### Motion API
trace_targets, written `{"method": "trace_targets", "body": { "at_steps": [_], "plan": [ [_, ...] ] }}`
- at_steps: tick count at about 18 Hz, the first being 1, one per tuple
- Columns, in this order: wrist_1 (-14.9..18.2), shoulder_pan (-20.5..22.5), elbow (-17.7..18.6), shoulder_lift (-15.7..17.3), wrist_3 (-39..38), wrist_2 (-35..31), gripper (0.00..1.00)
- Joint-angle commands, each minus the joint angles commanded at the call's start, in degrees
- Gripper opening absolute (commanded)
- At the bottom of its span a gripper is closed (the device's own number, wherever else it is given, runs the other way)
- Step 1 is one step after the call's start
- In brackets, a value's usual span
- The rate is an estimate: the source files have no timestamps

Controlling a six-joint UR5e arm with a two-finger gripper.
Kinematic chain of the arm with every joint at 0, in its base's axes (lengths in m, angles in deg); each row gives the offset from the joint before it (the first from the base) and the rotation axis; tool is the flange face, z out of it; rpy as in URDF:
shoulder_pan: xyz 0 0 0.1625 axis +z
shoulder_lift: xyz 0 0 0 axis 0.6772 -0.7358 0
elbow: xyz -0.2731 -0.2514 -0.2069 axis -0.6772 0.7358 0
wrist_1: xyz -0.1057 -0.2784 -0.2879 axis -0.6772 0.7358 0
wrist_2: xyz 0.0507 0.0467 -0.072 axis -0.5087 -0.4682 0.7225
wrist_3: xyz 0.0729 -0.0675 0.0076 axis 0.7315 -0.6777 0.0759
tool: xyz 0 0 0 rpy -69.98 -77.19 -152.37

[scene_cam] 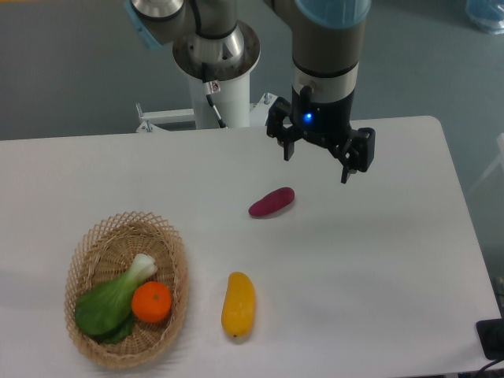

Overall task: Pick up the orange from the basket
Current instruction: 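Move the open gripper over the wicker basket toward the orange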

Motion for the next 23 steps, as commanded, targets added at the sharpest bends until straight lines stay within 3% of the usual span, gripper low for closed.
{"method": "trace_targets", "body": {
  "at_steps": [2,7,11,14,23],
  "plan": [
    [-1.48,-0.09,1.93,0.61,-2.73,2.11,1.00],
    [-12.20,-4.56,10.80,2.20,-10.82,4.32,1.00],
    [-15.73,-9.22,12.22,-1.13,-13.28,4.32,1.00],
    [-22.05,-13.17,12.22,-5.43,-12.15,4.05,1.00],
    [-23.29,-21.44,11.87,-11.42,-9.17,4.75,1.00]
  ]
}}
